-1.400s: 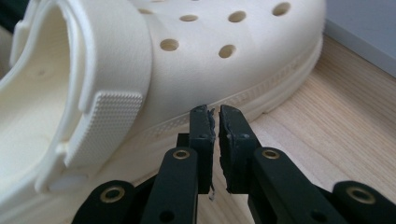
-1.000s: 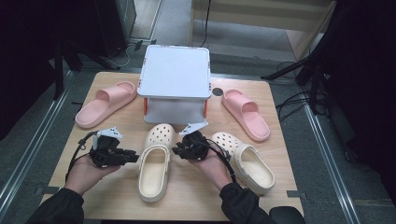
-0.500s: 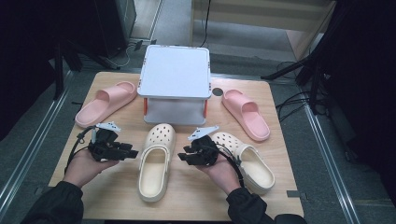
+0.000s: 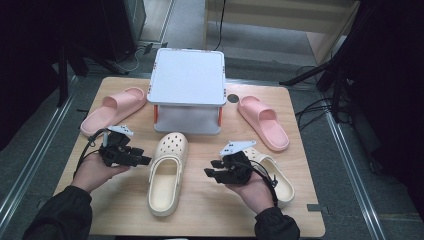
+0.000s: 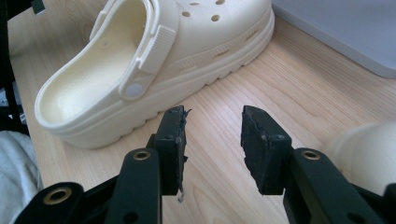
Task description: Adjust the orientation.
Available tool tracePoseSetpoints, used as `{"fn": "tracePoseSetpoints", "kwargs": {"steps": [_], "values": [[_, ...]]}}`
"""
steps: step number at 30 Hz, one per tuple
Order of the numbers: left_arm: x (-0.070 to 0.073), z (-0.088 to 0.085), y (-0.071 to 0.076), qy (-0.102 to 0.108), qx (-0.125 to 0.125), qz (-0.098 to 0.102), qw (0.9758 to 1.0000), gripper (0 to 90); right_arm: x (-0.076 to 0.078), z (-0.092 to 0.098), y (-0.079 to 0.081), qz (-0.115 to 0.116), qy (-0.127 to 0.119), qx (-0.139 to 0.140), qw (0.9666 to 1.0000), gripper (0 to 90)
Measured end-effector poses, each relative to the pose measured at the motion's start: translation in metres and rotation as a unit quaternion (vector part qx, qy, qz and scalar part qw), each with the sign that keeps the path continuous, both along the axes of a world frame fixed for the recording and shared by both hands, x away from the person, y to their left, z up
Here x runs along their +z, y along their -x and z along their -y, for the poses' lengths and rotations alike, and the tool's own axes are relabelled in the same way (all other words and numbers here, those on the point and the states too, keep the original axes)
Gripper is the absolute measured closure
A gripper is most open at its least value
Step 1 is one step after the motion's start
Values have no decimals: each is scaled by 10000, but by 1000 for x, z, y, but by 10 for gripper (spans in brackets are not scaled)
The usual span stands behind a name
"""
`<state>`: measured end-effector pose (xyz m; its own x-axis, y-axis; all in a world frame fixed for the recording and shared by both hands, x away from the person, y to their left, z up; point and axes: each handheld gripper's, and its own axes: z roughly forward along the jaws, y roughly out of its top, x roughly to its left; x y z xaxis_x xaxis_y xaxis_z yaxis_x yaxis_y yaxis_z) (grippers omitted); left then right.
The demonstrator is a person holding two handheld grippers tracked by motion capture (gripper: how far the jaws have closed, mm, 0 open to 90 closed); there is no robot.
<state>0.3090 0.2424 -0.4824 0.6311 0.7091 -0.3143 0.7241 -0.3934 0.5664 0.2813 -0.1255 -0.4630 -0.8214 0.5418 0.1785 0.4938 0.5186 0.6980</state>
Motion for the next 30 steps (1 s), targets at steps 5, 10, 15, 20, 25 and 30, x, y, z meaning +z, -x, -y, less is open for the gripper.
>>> {"fn": "tracePoseSetpoints", "kwargs": {"steps": [5,10,15,20,25,30], "values": [[0,0,-1,1,5,-25,10000,449,6,15,9,10,-1,-42,10000,612],[1,0,-1,-8,6,-10,10000,449,11,34,15,17,191,-116,9997,612],[0,0,-1,-16,-48,-19,10000,450,17,55,21,72,262,-326,9991,614],[1,1,0,-7,-93,51,9999,450,21,73,26,24,292,-483,9984,614],[2,1,0,6,-84,83,9999,449,22,86,27,-24,345,-594,9976,608],[3,1,0,32,-75,91,9999,447,23,100,29,-15,376,-780,9962,591]]}}
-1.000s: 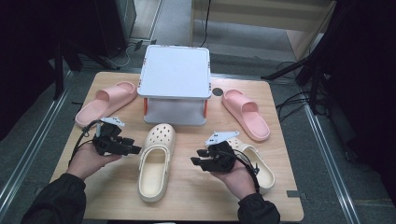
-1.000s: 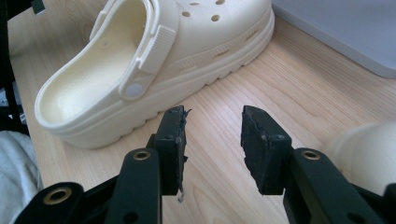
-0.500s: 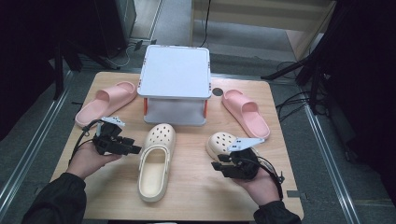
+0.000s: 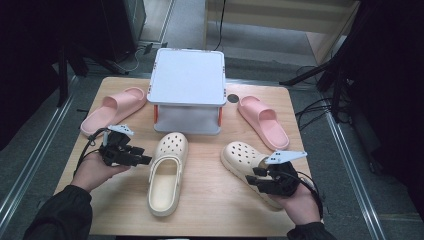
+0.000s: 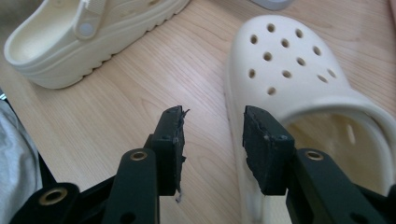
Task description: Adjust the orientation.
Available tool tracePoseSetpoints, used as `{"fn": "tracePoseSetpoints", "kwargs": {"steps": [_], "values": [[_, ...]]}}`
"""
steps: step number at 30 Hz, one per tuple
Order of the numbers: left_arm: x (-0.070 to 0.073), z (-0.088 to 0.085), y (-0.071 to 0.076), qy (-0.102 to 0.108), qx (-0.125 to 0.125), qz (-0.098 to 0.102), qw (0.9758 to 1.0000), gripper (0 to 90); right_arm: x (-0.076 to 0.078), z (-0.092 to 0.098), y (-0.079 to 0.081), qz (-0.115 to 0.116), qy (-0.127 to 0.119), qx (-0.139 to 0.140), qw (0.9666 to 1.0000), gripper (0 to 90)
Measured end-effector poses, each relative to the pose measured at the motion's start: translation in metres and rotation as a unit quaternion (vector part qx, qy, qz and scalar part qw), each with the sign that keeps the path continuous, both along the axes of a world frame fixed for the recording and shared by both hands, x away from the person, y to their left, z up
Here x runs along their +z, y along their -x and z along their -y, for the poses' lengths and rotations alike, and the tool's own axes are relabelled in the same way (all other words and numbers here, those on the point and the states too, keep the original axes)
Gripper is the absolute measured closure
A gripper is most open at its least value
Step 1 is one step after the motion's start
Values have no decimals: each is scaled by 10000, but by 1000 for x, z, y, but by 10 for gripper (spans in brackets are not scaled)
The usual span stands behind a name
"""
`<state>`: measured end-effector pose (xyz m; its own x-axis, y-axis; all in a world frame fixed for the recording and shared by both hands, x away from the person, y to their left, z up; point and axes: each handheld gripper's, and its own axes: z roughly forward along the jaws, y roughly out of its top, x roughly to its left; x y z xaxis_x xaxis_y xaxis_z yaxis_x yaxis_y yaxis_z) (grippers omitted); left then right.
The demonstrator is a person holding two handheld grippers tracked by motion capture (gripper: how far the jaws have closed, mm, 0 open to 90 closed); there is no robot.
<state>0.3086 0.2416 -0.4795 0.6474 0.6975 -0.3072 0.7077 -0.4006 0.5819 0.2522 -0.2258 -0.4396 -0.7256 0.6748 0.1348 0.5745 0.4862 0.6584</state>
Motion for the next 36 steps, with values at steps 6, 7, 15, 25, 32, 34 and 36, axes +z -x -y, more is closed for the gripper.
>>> {"fn": "tracePoseSetpoints", "kwargs": {"steps": [6,7,15,25,32,34,36], "values": [[-1,0,-1,1,31,-33,10000,443,-1,15,0,-10,31,-262,9997,572],[-1,0,-1,-20,18,-32,10000,443,-2,16,-2,-17,59,-302,9995,570],[-2,2,-1,-60,2,-37,10000,442,-28,6,-19,-370,657,-300,9967,652],[-2,3,-1,22,-2,-119,9999,456,-13,-16,-26,-23,626,-378,9973,778],[-2,4,-1,11,-31,-87,10000,455,0,-44,-28,317,466,-330,9979,779],[-2,3,-1,12,-30,-64,10000,455,-2,-58,-35,235,405,-282,9985,778],[-1,3,-1,20,-32,-81,10000,455,-5,-68,-40,220,408,-249,9986,778]]}}
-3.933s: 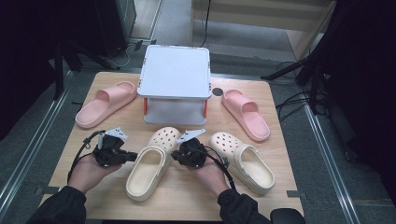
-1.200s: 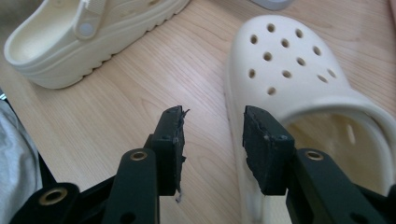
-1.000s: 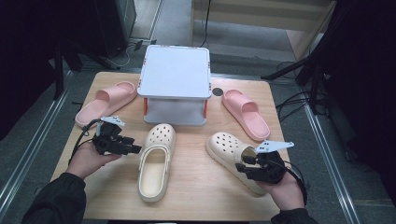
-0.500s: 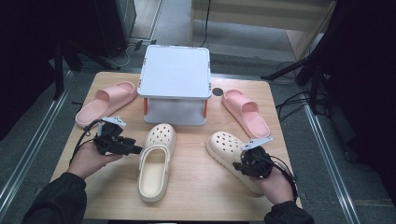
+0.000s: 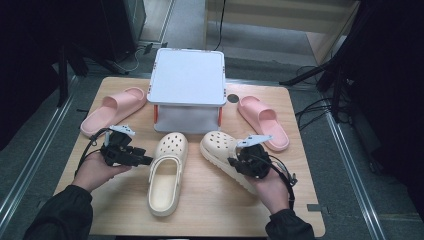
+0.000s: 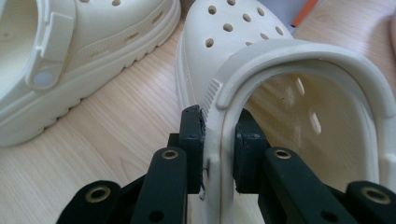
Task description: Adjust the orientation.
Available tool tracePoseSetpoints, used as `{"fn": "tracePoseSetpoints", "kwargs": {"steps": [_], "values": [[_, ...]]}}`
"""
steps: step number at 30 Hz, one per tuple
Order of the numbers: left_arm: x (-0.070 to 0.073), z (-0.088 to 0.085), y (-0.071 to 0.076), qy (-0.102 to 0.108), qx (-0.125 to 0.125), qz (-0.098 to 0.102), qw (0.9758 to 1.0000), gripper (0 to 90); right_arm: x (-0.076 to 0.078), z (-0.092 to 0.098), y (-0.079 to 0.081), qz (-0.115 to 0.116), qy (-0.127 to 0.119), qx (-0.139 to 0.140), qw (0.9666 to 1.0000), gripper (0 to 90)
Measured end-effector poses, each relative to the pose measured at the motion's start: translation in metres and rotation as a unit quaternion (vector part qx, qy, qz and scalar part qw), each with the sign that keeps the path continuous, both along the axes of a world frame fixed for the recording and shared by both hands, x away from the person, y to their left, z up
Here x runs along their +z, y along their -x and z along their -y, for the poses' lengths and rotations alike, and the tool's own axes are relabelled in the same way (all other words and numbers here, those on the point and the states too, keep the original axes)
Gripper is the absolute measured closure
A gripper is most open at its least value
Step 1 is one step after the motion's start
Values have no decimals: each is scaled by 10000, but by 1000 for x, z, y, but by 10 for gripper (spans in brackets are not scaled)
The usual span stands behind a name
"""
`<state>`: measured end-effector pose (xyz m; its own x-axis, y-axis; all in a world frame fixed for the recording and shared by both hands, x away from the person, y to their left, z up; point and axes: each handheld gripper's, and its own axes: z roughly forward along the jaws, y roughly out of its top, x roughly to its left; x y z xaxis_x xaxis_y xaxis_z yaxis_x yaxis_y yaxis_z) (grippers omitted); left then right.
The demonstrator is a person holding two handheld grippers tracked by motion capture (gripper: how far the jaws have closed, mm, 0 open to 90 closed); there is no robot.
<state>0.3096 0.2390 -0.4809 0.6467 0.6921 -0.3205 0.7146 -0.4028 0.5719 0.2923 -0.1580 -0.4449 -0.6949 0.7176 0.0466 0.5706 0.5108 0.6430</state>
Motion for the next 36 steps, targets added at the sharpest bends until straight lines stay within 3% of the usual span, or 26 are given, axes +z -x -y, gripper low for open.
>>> {"fn": "tracePoseSetpoints", "kwargs": {"steps": [3,4,9,15,23,27,30,33,34,36], "values": [[0,0,0,6,-2,-2,10000,455,-4,-9,-4,-54,26,6,10000,778],[0,0,0,6,-5,11,10000,455,-7,-18,-7,-52,154,23,9999,778],[0,0,0,12,-13,5,10000,455,-14,-32,-10,-163,83,48,9998,778],[-1,1,1,15,-16,1,10000,455,-21,-46,-6,-258,175,72,9995,778],[-1,2,1,-4,-38,-22,10000,454,-26,-56,-4,-354,98,106,9993,771],[-2,3,1,-26,-68,-23,10000,454,-29,-60,-2,-386,88,210,9990,709],[-2,2,1,-17,-58,-23,10000,454,-21,-56,0,-221,-28,195,9996,616],[-1,0,1,-31,-61,-12,10000,454,-12,-50,2,-186,-167,193,9995,609],[-1,0,1,-30,-41,-4,10000,454,-1,-41,5,-202,-266,216,9992,631],[-1,-1,2,-24,-5,18,10000,455,5,-31,6,-274,-446,219,9984,651]]}}
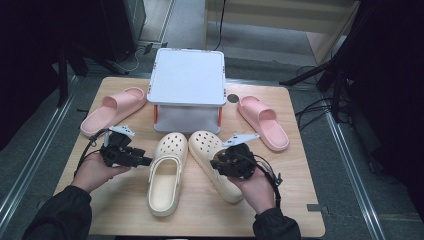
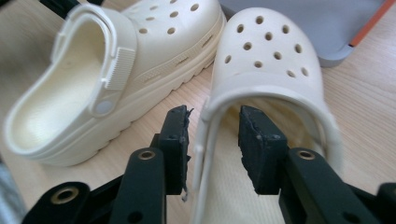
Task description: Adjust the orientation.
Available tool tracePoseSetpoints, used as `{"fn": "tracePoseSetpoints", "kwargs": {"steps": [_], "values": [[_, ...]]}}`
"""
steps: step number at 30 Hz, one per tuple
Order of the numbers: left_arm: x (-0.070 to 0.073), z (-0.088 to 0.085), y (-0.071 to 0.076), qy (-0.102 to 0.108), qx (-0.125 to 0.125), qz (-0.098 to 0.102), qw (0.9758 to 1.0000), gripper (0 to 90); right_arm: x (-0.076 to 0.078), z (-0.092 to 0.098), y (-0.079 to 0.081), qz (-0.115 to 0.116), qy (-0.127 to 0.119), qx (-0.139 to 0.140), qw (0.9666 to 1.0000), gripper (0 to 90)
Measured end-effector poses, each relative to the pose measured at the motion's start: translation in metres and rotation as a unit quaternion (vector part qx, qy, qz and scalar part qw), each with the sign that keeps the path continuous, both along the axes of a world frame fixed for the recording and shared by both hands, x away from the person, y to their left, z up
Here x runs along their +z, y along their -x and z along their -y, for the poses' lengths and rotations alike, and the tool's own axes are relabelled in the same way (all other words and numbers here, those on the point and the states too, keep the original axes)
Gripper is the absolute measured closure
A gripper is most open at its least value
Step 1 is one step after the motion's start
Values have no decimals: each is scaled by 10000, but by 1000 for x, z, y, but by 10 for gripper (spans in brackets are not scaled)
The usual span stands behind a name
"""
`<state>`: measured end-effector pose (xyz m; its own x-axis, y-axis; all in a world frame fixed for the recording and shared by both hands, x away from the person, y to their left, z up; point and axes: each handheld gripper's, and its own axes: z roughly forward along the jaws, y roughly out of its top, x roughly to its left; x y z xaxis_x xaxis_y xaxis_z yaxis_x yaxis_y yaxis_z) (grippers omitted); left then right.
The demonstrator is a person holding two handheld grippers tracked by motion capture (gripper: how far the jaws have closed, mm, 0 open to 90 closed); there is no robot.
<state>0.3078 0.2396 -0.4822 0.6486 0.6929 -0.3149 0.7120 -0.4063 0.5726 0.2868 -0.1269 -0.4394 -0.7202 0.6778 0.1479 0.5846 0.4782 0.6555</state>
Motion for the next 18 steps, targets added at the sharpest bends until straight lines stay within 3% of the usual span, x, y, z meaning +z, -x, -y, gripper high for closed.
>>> {"fn": "tracePoseSetpoints", "kwargs": {"steps": [2,6,9,14,18], "values": [[0,0,0,-16,-7,5,10000,456,4,12,-2,-64,-77,21,9999,685],[-2,1,3,-62,70,-18,10000,475,3,31,-10,-151,50,16,9999,770],[-3,0,4,-71,91,-43,9999,514,0,43,-19,-47,118,-50,9999,794],[-7,0,3,-59,248,-120,9996,617,-15,56,-43,137,336,-325,9988,770],[-13,3,2,-181,236,-158,9994,651,-30,60,-60,-75,547,-404,9977,782]]}}
